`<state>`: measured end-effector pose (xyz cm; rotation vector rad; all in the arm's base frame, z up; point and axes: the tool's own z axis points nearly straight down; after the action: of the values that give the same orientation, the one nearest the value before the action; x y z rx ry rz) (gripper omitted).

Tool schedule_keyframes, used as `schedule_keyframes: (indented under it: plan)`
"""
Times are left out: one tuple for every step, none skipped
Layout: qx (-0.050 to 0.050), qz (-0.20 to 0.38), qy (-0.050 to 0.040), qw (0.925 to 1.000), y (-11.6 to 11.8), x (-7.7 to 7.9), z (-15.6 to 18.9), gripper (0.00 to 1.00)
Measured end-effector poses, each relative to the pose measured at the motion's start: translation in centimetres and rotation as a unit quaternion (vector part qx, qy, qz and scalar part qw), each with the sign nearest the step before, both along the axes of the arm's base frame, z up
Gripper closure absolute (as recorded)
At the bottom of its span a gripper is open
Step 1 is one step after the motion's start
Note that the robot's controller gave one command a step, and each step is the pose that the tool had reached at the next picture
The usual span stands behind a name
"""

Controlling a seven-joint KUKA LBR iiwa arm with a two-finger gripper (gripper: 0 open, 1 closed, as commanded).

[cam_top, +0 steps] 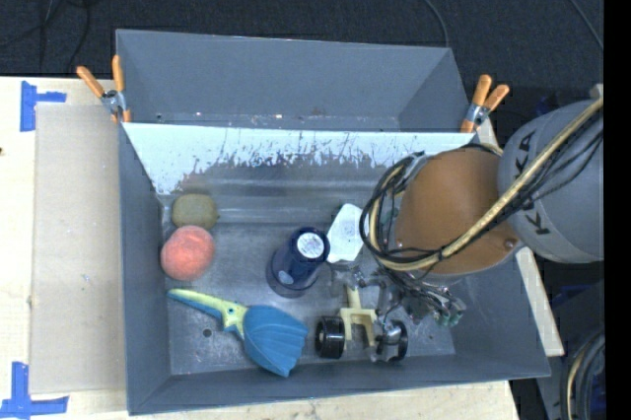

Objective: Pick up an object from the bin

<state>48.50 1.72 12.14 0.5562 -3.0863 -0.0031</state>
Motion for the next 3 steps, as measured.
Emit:
schedule_keyframes:
  plan:
    - [0.001,0.113,-0.0031,0.9936,1.79,0.13,-4.72,0.0]
    - [0.002,0.172,-0.0004,0.9852,1.08,0.87,-5.19,1.0]
    - [0.002,0.171,-0.0004,0.9852,1.08,0.87,-5.19,1.0]
